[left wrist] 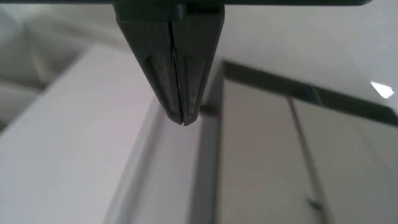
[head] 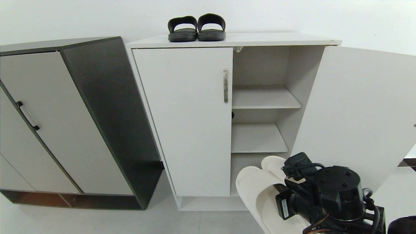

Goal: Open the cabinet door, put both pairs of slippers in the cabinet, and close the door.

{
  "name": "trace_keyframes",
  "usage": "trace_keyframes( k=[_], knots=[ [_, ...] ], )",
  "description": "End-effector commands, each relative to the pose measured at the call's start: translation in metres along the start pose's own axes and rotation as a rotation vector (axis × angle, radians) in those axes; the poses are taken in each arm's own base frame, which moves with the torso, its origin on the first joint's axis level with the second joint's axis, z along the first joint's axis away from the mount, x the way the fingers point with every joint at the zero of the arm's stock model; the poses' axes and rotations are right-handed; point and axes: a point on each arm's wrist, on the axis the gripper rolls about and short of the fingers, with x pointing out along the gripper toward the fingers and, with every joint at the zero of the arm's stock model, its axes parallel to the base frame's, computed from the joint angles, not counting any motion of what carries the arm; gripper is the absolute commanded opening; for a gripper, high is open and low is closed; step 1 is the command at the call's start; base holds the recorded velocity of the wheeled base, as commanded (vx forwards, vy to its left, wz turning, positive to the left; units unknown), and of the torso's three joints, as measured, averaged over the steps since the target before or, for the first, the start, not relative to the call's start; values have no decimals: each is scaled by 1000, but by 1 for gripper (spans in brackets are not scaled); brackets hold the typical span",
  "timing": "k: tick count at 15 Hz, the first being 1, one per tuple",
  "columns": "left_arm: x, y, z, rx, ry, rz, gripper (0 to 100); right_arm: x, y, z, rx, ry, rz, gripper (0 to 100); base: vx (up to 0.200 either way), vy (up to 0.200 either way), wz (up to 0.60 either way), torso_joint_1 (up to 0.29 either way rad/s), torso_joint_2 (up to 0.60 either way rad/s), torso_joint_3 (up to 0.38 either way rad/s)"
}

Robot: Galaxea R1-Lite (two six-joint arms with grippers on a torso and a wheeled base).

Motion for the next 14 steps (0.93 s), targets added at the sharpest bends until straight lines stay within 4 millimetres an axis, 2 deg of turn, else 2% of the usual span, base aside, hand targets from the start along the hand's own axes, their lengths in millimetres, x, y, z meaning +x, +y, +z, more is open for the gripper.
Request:
trace_keyframes(
  k=[1,3,4,6,7,9,11,14],
  knots=[
    [-44,18,-85,-13,-66,201,0,2,1,-1,-2,7,0,0,0,0,0,0,0,0],
    [-35,12,-108,81,-23,-114,0,2,2,-2,-4,7,7,0,0,0,0,0,0,0],
    [-35,11,-113,84,27,-152,0,2,2,-2,-5,9,7,0,0,0,0,0,0,0],
    [-35,10,-113,155,19,-264,0,3,3,-2,-7,8,7,0,0,0,0,0,0,0],
    [-36,13,-114,147,8,-411,0,3,2,-1,-5,2,8,0,0,0,0,0,0,0],
    [-39,14,-114,128,-29,-339,0,2,5,-1,-7,-4,15,0,0,0,0,0,0,0],
    [-40,17,-115,133,-67,-197,0,1,7,-1,-9,-6,26,0,0,0,0,0,0,0],
    [-41,14,-115,129,-64,-313,0,0,12,2,-3,-22,33,0,0,0,0,0,0,0]
  ],
)
